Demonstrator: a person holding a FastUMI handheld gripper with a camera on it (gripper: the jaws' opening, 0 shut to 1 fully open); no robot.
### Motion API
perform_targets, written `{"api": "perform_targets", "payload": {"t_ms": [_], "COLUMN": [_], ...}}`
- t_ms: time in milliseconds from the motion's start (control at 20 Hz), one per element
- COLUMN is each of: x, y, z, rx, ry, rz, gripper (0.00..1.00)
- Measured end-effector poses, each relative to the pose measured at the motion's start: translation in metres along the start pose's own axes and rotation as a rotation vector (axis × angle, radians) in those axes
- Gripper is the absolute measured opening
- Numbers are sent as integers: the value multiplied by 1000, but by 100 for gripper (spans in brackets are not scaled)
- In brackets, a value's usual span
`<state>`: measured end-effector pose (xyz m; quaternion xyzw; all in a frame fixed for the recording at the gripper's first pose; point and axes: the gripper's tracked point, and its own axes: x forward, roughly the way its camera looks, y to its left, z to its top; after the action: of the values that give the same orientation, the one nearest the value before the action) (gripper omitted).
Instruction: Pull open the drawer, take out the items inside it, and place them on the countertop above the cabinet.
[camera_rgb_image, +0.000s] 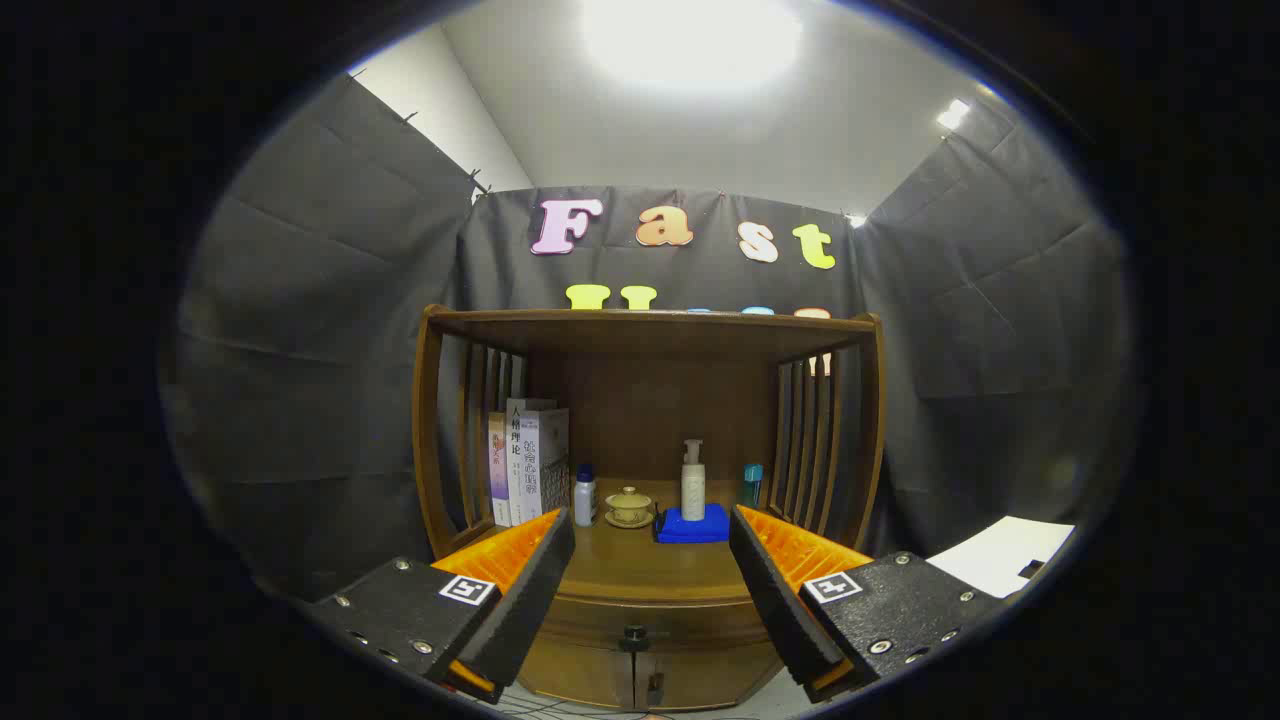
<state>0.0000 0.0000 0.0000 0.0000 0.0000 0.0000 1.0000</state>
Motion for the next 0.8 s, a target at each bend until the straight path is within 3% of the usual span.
{"api": "perform_targets", "payload": {"t_ms": [800], "x": [7], "y": [-1], "z": [-17], "rx": [-35], "ry": [11], "rz": [5], "gripper": [96]}}
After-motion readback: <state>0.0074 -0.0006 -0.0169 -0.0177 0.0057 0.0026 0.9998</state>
